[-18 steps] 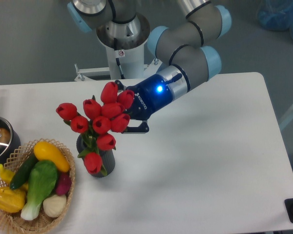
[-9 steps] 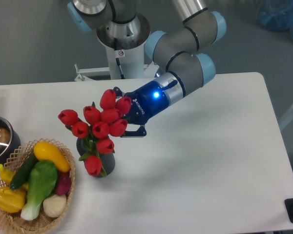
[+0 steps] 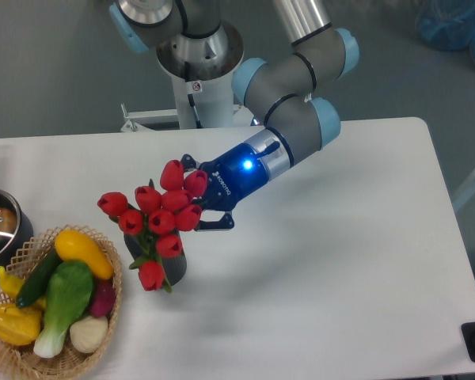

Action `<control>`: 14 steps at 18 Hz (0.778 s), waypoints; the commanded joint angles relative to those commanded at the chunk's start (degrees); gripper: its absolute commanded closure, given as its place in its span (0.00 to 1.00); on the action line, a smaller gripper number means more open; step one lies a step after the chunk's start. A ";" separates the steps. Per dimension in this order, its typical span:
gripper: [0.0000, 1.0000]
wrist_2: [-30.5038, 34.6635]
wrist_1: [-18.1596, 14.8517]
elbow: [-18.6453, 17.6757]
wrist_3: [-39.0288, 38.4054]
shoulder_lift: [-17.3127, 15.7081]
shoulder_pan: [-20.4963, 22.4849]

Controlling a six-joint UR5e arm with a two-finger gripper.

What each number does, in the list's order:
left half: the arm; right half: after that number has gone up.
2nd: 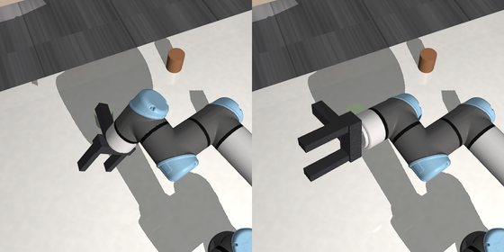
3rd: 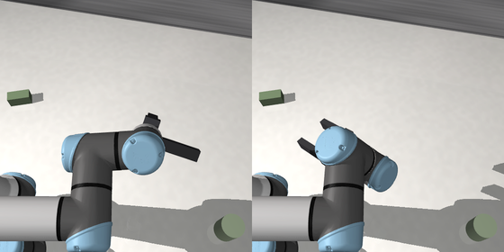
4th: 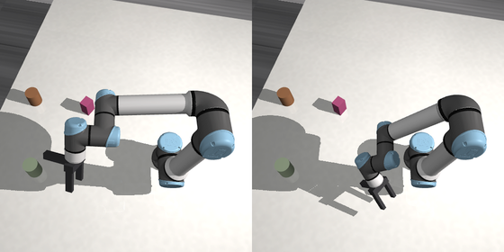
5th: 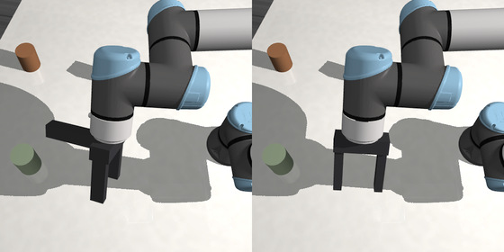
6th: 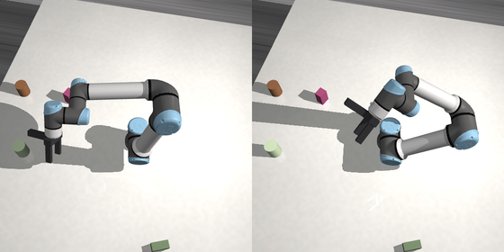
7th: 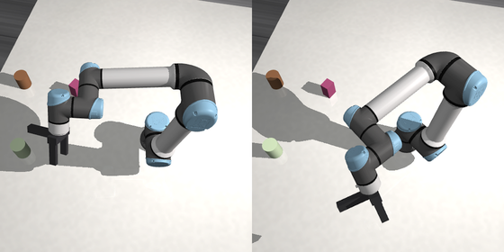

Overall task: Insert the flowers into the vase
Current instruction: 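Push the tulips deeper into the vase and open the gripper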

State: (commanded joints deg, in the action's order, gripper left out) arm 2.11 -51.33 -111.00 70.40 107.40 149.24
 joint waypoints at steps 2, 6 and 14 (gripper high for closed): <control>1.00 0.09 0.00 -0.88 1.92 0.09 -0.09; 0.97 0.44 0.00 -2.98 6.58 1.23 -0.09; 0.89 2.28 0.00 -7.29 12.83 1.23 0.00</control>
State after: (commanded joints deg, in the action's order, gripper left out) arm 4.39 -51.33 -118.30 83.22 108.63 149.24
